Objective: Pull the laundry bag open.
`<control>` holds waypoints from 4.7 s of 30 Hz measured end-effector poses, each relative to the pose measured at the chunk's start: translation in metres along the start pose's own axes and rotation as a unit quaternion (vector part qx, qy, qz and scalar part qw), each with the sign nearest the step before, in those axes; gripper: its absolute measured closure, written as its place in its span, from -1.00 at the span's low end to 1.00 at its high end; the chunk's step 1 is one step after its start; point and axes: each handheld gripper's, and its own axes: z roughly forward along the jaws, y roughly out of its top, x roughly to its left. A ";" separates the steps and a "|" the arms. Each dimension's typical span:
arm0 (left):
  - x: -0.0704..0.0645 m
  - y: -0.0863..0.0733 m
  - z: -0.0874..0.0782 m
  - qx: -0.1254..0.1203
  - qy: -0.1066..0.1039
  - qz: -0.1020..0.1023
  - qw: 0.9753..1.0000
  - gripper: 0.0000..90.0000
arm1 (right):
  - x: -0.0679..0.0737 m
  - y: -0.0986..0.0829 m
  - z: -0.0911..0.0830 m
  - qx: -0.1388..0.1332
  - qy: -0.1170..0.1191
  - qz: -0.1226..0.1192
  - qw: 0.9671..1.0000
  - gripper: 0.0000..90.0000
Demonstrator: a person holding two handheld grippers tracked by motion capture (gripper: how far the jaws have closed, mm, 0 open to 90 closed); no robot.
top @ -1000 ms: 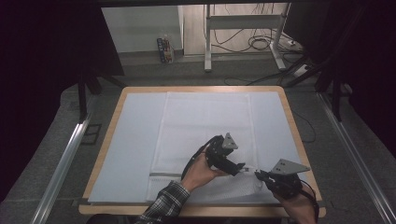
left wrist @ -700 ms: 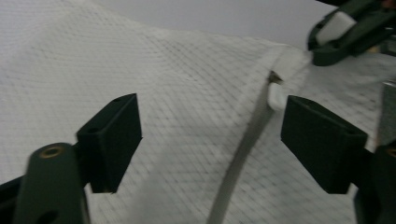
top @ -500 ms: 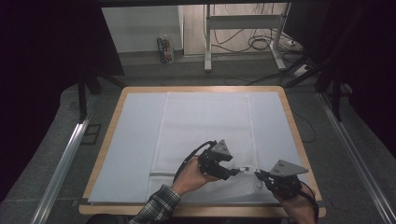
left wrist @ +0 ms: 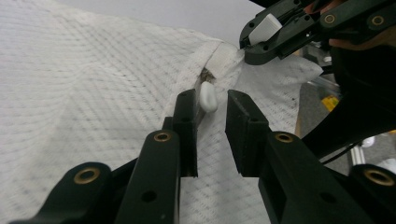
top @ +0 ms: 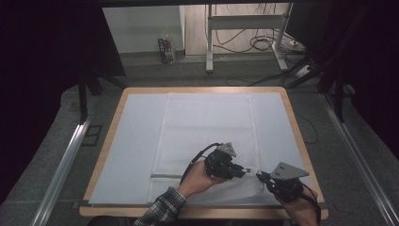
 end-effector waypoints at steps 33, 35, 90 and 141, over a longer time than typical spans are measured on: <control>-0.001 0.000 0.006 -0.009 -0.002 0.009 1.000 0.93 | -0.009 0.000 0.007 0.017 0.018 0.018 1.000 0.13; 0.000 0.000 0.005 -0.009 -0.005 0.012 1.000 0.93 | -0.010 0.002 0.010 0.022 0.020 0.010 1.000 0.01; 0.008 -0.021 -0.011 -0.016 -0.006 -0.021 1.000 0.94 | -0.010 0.008 0.031 0.060 0.038 -0.031 0.997 0.86; 0.014 -0.046 -0.051 -0.014 0.020 -0.042 0.999 0.94 | -0.014 0.004 0.028 0.060 0.040 0.002 0.997 0.86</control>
